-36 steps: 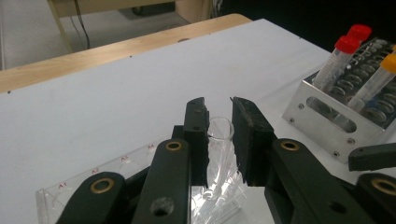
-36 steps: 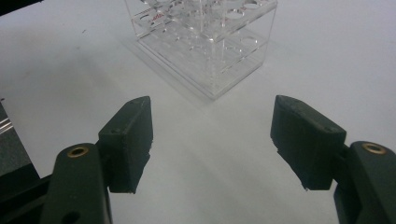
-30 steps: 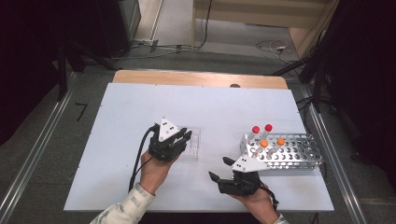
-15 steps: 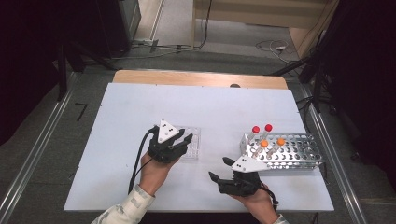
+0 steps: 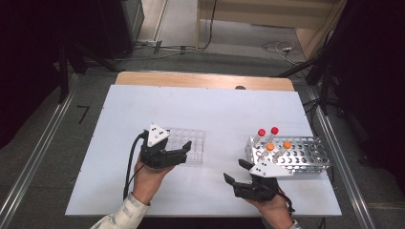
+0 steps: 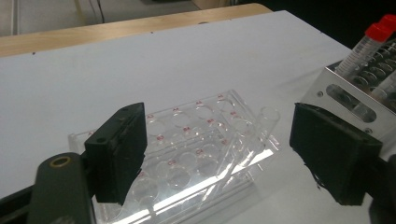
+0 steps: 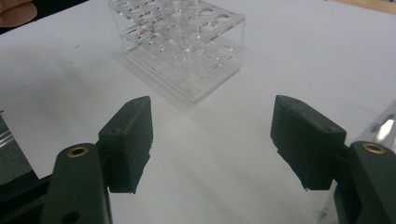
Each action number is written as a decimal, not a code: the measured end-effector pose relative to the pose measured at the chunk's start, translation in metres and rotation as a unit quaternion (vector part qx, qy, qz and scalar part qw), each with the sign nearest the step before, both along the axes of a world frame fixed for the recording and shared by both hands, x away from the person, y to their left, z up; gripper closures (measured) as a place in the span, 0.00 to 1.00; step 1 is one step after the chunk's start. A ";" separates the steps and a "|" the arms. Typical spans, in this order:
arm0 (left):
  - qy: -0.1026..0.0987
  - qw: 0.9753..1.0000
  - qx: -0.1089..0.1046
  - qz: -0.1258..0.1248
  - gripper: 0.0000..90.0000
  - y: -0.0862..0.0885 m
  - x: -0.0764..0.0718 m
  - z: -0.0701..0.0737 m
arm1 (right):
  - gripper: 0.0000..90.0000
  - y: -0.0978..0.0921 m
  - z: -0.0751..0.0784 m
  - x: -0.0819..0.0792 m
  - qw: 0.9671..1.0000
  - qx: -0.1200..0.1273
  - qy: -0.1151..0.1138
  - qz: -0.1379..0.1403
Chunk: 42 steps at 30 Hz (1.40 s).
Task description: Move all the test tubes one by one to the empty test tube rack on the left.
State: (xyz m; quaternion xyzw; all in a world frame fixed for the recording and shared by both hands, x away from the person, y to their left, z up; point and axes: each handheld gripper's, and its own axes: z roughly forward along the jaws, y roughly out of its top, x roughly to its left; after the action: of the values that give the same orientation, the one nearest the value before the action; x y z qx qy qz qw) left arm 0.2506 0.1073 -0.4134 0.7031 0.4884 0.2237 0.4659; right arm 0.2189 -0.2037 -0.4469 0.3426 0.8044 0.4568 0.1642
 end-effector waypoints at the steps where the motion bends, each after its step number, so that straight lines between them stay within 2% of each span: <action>1: 0.000 1.000 -0.003 0.003 0.19 0.001 0.000 0.000 | 0.31 -0.005 0.002 0.000 1.000 0.002 -0.003 -0.006; 4: 0.005 1.000 -0.009 0.009 0.17 0.005 0.001 -0.001 | 0.31 -0.017 0.006 0.000 1.000 0.010 -0.010 -0.021; 7: 0.008 1.000 -0.005 0.012 0.16 0.005 0.002 -0.003 | 0.31 -0.029 0.008 0.000 0.999 0.015 -0.013 -0.039; 14: 0.007 1.000 -0.001 0.007 0.16 0.001 0.001 -0.004 | 0.31 -0.053 0.011 0.001 0.997 0.009 -0.023 -0.073; 21: -0.002 1.000 -0.005 0.014 0.16 0.002 -0.001 -0.002 | 0.31 -0.068 0.006 0.010 0.993 0.001 -0.023 -0.112; 27: -0.001 1.000 -0.005 0.015 0.16 0.002 0.000 -0.004 | 0.34 -0.073 -0.001 0.023 0.990 -0.008 -0.027 -0.140; 33: 0.001 1.000 -0.001 0.014 0.16 0.002 0.001 -0.005 | 0.51 -0.076 -0.006 0.036 0.988 0.000 -0.030 -0.153; 42: 0.001 1.000 -0.001 0.015 0.16 0.002 0.000 -0.005 | 0.78 -0.074 -0.012 0.042 0.986 -0.011 -0.036 -0.161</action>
State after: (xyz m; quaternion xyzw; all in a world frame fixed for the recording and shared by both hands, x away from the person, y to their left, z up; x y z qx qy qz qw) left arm 0.2507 0.1091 -0.4181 0.6952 0.4993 0.2295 0.4633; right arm 0.2612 -0.2779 -0.4590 0.4494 0.7370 0.4278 0.2681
